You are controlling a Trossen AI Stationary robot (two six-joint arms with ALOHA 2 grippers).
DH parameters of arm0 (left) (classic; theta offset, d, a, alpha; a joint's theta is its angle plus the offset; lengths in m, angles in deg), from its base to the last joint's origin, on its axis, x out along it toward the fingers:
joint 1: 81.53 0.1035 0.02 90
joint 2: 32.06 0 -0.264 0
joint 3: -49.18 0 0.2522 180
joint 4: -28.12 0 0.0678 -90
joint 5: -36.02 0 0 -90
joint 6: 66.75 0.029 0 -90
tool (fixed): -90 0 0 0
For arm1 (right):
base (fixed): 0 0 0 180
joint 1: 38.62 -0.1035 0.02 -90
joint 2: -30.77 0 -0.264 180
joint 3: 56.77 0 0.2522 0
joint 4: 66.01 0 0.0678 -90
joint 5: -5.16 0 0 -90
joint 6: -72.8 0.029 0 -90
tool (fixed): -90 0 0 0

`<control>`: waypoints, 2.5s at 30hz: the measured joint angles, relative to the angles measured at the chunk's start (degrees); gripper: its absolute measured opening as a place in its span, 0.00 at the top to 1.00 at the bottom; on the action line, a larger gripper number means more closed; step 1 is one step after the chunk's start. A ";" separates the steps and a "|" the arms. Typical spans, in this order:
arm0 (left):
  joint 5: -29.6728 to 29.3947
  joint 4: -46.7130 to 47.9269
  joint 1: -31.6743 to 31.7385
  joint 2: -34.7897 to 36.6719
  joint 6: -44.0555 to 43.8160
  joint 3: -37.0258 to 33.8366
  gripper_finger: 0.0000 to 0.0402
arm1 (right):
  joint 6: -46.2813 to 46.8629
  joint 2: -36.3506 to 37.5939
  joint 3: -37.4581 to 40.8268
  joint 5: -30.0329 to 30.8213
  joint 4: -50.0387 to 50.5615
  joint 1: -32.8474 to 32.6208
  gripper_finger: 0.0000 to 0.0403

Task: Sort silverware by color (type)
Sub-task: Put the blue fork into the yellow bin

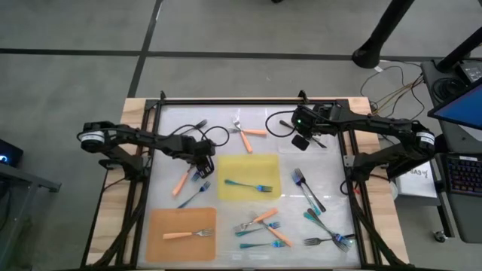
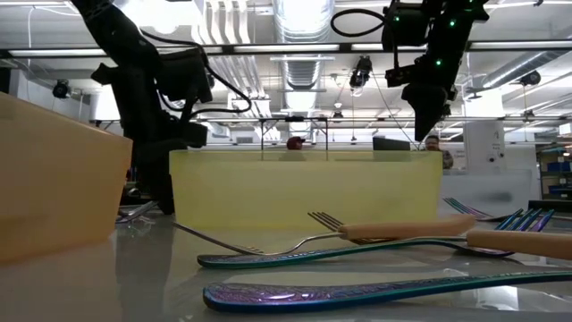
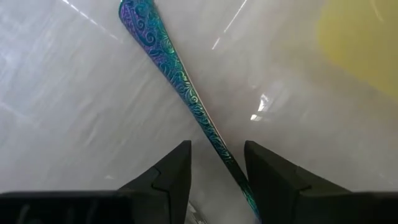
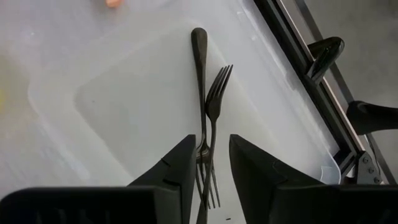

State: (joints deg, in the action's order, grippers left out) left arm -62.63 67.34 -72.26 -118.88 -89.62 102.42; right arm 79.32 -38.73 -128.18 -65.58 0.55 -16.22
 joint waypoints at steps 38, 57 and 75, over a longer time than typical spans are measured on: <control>-16.04 16.39 -0.01 -0.13 -8.82 16.09 1.00 | -1.26 0.00 0.02 0.02 0.71 0.00 0.80; -10.09 -5.28 -11.50 -3.47 3.26 27.27 1.00 | -4.37 0.00 0.02 0.03 1.31 0.01 0.81; -2.60 1.88 -11.97 -17.05 9.95 36.46 0.87 | -3.29 0.00 0.02 0.01 1.35 0.00 0.81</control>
State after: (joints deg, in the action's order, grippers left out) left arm -65.23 69.22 -84.23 -135.94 -79.67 138.88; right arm 76.02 -38.73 -128.16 -65.56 1.90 -16.22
